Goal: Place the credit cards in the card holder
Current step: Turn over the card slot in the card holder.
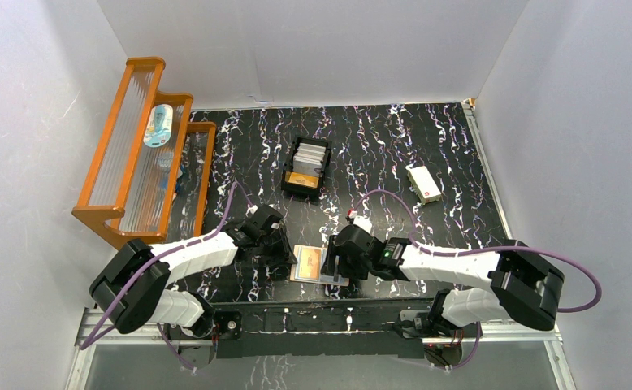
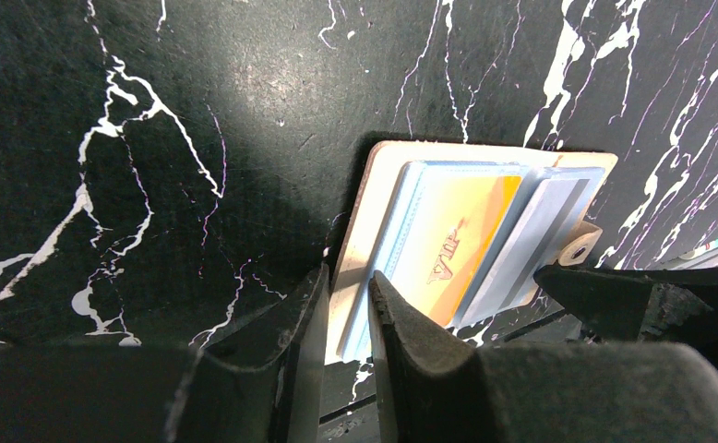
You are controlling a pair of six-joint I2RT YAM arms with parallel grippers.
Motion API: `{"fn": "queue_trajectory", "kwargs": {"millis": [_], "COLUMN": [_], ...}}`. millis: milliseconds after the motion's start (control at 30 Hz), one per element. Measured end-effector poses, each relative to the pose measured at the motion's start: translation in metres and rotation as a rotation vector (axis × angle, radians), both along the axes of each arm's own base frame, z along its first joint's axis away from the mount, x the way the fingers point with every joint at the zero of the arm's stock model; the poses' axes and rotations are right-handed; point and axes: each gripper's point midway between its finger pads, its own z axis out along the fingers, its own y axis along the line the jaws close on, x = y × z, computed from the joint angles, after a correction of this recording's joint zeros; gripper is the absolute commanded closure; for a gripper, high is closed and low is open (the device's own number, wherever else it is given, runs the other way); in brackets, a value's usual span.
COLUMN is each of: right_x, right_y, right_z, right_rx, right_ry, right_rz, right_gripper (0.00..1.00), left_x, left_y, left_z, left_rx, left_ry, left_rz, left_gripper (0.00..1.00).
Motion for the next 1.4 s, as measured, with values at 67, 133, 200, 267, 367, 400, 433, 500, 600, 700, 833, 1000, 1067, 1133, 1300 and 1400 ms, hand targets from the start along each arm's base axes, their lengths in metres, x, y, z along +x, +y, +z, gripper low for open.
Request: {"fn": "queue_trajectory", "kwargs": {"millis": [67,133,200,267,367,400,433,500,600,700,833,1000,1067,1133,1300,1400], "right_x": [0.001,0.002,0.002,0.004,0.006,0.007,0.008,0.009,0.011,0.012,0.013,0.013,0.013,0.013,0.013,0.014], "right_y": [0.001,0.002,0.002,0.002,0.0,0.0,-0.002,-0.004,-0.005,-0.007,-0.008,-0.008,-0.008,-0.008,-0.008,-0.007], "right_z": [0.0,0.0,0.0,0.0,0.0,0.0,0.0,-0.001,-0.001,-0.003,-0.005,-0.005,-0.005,-0.005,-0.006,-0.005], "right_rx": [-0.005,-0.009,-0.014,-0.019,-0.027,-0.031,-0.037,-0.048,-0.056,-0.067,-0.076,-0.081,-0.08,-0.08,-0.077,-0.074], "right_ry": [-0.001,-0.002,-0.002,-0.007,-0.017,-0.021,-0.026,-0.033,-0.04,-0.047,-0.053,-0.058,-0.059,-0.06,-0.062,-0.064], "right_rz": [-0.001,-0.003,-0.004,-0.009,-0.017,-0.02,-0.025,-0.032,-0.036,-0.038,-0.034,-0.025,-0.024,-0.023,-0.022,-0.022], "right_gripper": [0.24,0.24,0.24,0.24,0.24,0.24,0.24,0.25,0.28,0.34,0.38,0.38,0.38,0.38,0.38,0.38], "left_x": [0.0,0.0,0.0,0.0,0.0,0.0,0.0,0.0,-0.001,-0.003,-0.004,0.003,0.006,0.008,0.008,0.006], "left_y": [0.0,0.0,0.0,0.0,0.0,0.0,0.0,0.0,-0.001,-0.003,-0.007,-0.018,-0.024,-0.027,-0.028,-0.024], "left_z": [0.0,0.0,0.0,0.0,0.0,0.0,0.0,0.0,0.0,0.001,0.012,0.039,0.047,0.049,0.04,0.035], "left_rx": [0.0,0.0,0.0,0.0,0.0,0.0,0.0,-0.001,-0.007,-0.024,-0.064,-0.158,-0.195,-0.211,-0.199,-0.174], "left_ry": [0.0,0.0,0.001,0.0,0.001,0.001,0.001,0.001,0.004,0.011,0.001,-0.07,-0.095,-0.102,-0.083,-0.069], "left_rz": [0.0,0.0,0.0,0.001,0.0,0.0,0.0,0.0,-0.003,-0.005,-0.012,-0.017,-0.02,-0.022,-0.024,-0.018], "left_gripper": [0.79,0.79,0.79,0.79,0.8,0.79,0.8,0.8,0.78,0.75,0.7,0.67,0.66,0.66,0.66,0.66]}}
